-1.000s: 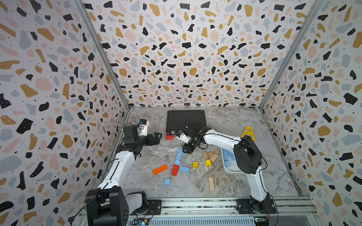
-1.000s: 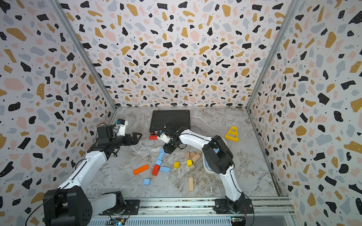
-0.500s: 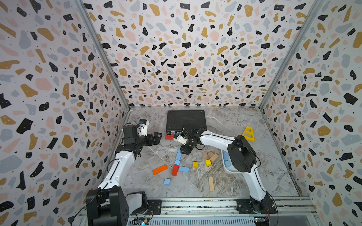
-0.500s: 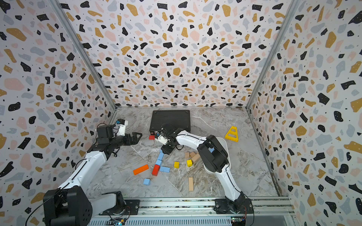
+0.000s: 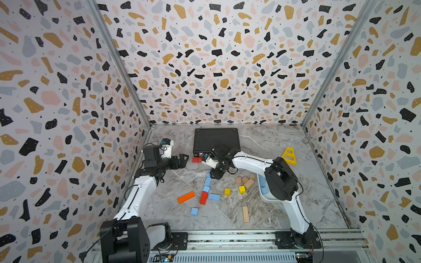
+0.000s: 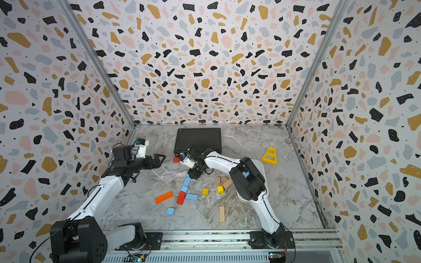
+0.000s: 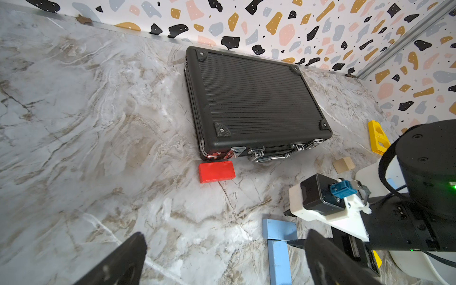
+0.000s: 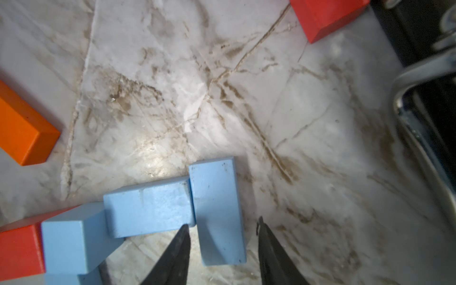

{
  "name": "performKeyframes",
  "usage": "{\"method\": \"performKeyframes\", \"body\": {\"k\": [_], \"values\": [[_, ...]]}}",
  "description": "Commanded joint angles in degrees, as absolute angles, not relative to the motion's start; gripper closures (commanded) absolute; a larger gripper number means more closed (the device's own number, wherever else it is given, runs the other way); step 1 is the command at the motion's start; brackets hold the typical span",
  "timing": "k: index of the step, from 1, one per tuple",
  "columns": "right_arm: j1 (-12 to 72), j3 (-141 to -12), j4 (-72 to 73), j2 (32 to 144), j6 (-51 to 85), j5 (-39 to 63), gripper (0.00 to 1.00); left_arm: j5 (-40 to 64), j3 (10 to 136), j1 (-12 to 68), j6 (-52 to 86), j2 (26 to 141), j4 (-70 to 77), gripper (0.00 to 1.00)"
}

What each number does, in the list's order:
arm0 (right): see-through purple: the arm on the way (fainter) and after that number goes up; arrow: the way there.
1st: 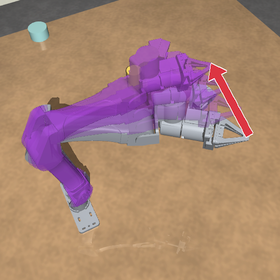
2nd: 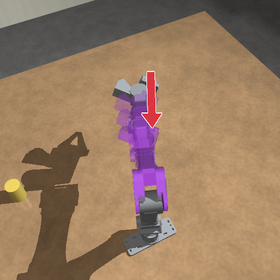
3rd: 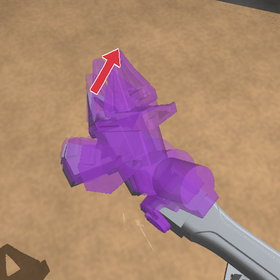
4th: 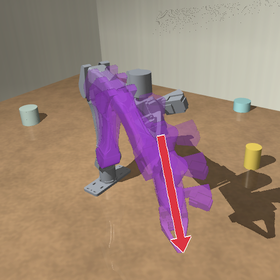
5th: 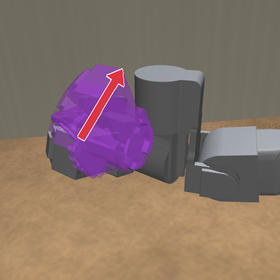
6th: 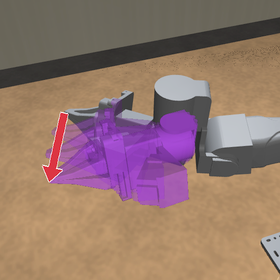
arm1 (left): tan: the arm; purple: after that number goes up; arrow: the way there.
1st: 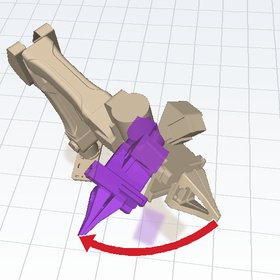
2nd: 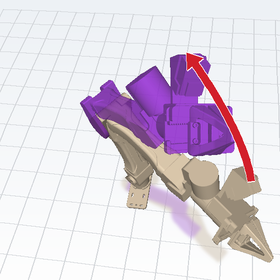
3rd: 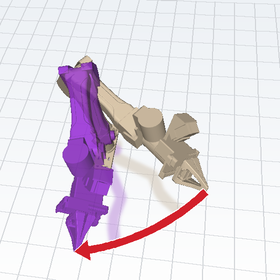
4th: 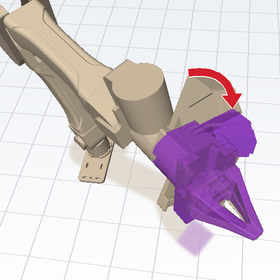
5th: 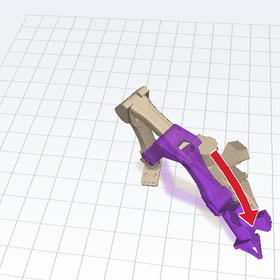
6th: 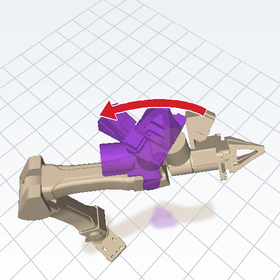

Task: Pick out the blue building blocks
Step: Pick up the building block from the center of the board.

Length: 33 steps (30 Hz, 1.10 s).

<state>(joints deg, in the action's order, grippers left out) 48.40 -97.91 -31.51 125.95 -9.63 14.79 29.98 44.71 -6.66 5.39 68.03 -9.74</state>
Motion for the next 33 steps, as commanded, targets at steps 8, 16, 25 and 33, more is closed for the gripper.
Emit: {"method": "performKeyframes", "body": {"k": [8, 16, 25, 33], "values": [[48.8, -99.8, -34.5, 127.6, -10.7, 14.9, 0.55, 31.6, 44.0, -6.9, 5.6, 67.7, -7.1, 0.0], [48.9, -99.7, -34.7, 128.0, -11.2, 13.2, 0.6, 31.8, 43.9, -6.9, 5.6, 68.2, -6.9, 0.0], [48.9, -100.9, -34.1, 129.5, -10.5, 12.5, 0.56, 31.9, 44.0, -6.9, 5.5, 68.7, -6.8, 0.0], [49.2, -103.2, -35.3, 132.3, -11.3, 11.4, 0.57, 31.9, 44.0, -7.0, 5.5, 68.9, -6.8, 0.0]]}}
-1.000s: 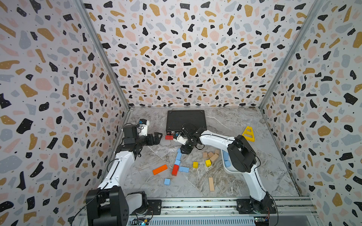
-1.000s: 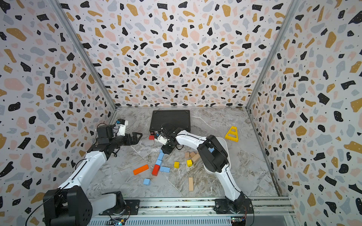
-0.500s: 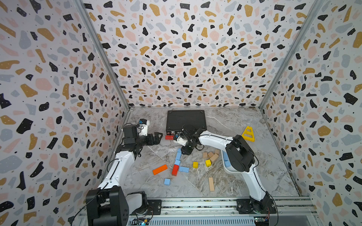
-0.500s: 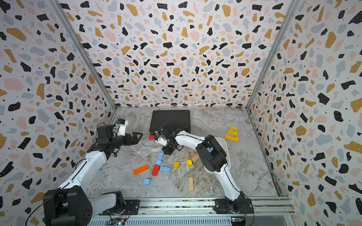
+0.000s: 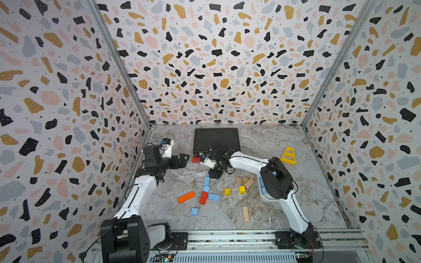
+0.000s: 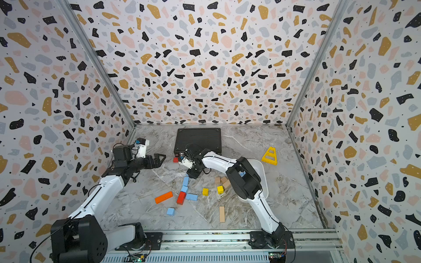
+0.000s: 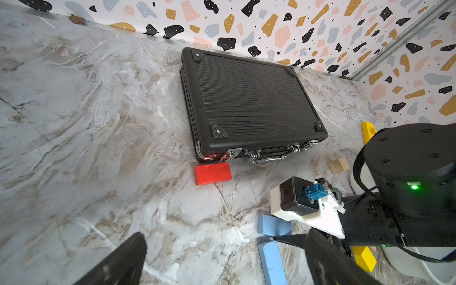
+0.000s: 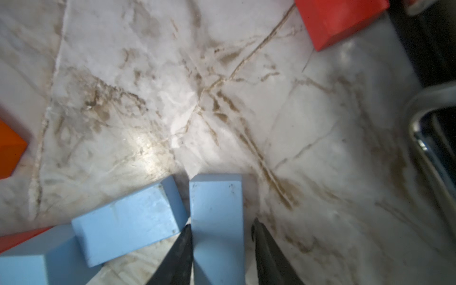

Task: Pick out the blue building blocks
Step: Pick up the building block from the center of the board, then place the building block in the storage box.

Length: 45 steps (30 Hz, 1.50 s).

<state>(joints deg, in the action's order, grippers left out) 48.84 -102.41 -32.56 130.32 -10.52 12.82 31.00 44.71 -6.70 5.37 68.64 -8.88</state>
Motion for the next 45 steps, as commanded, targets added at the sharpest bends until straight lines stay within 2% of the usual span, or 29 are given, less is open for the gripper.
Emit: {"method": "performKeyframes", "body": {"k": [1, 10, 18, 25, 33, 39, 45], "values": [[49.3, -103.3, -35.5, 132.6, -11.5, 11.2, 0.58, 31.9, 44.0, -7.0, 5.5, 68.8, -6.8, 0.0], [49.5, -104.5, -36.8, 131.7, -10.9, 7.7, 0.77, 32.4, 43.4, -7.0, 5.3, 69.0, -6.2, 0.0], [46.8, -104.7, -36.8, 120.9, -3.8, 8.6, 0.79, 37.6, 42.9, -6.1, 7.6, 70.4, -4.2, 0.0], [37.7, -87.4, -36.2, 103.0, 5.6, 8.1, 0.79, 41.8, 42.9, 1.8, 6.0, 72.4, -4.4, 0.0], [25.9, -64.5, -41.9, 83.3, 11.3, 4.2, 0.8, 43.4, 44.0, 5.2, 5.9, 74.6, -4.8, 0.0], [23.7, -53.2, -43.7, 74.7, 16.1, 2.8, 0.8, 43.6, 44.9, 5.3, 5.9, 75.2, -5.6, 0.0], [22.1, -48.7, -43.4, 71.6, 17.6, 1.8, 0.8, 43.8, 44.4, 5.4, 6.5, 75.6, -5.0, 0.0]]}}
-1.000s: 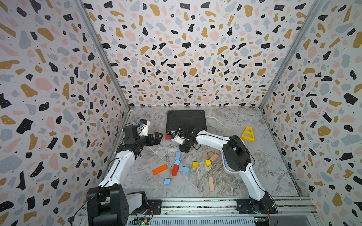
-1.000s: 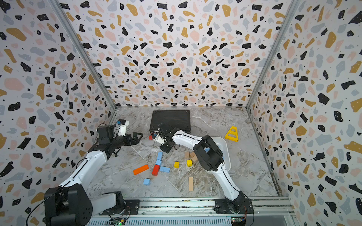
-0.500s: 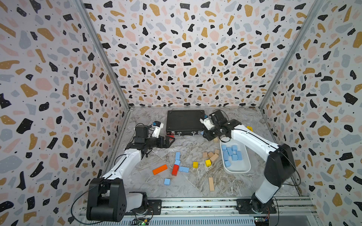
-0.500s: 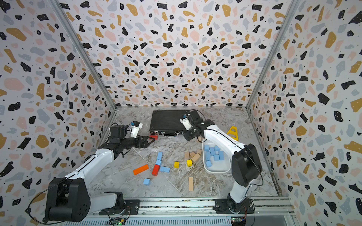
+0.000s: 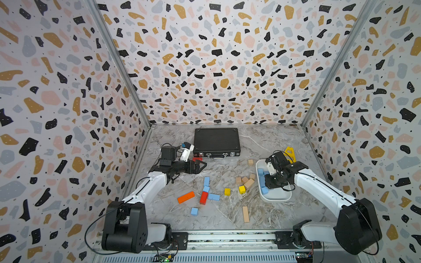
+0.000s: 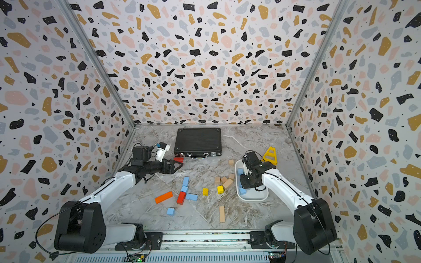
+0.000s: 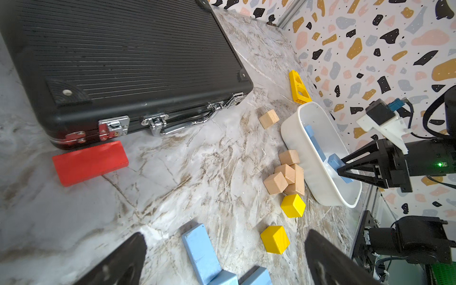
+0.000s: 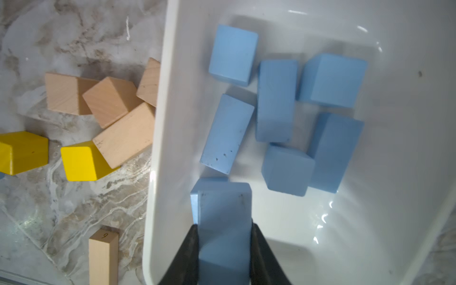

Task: Pick out the blue building blocks
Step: Place the building block in the storage box.

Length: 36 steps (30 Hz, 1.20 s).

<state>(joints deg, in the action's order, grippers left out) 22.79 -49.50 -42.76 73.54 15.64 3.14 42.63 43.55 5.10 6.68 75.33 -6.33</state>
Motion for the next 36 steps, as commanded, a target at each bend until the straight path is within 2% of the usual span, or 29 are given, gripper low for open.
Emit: {"method": "performKeyframes", "body": {"k": [1, 9, 31, 36], "values": [[21.9, -48.1, -43.3, 71.4, 17.6, 1.6, 0.8, 43.8, 44.4, 5.4, 6.6, 75.6, -5.0, 0.0], [20.4, -44.2, -41.4, 71.9, 17.3, 3.9, 0.8, 43.6, 44.2, 5.4, 6.6, 75.7, -4.8, 0.0], [20.3, -43.7, -38.6, 78.7, 18.0, 3.5, 0.78, 43.3, 44.1, 5.4, 6.0, 75.5, -5.0, 0.0], [20.3, -43.4, -38.7, 79.3, 18.4, 3.8, 0.75, 43.4, 44.0, 5.4, 6.0, 75.7, -4.8, 0.0]]}}
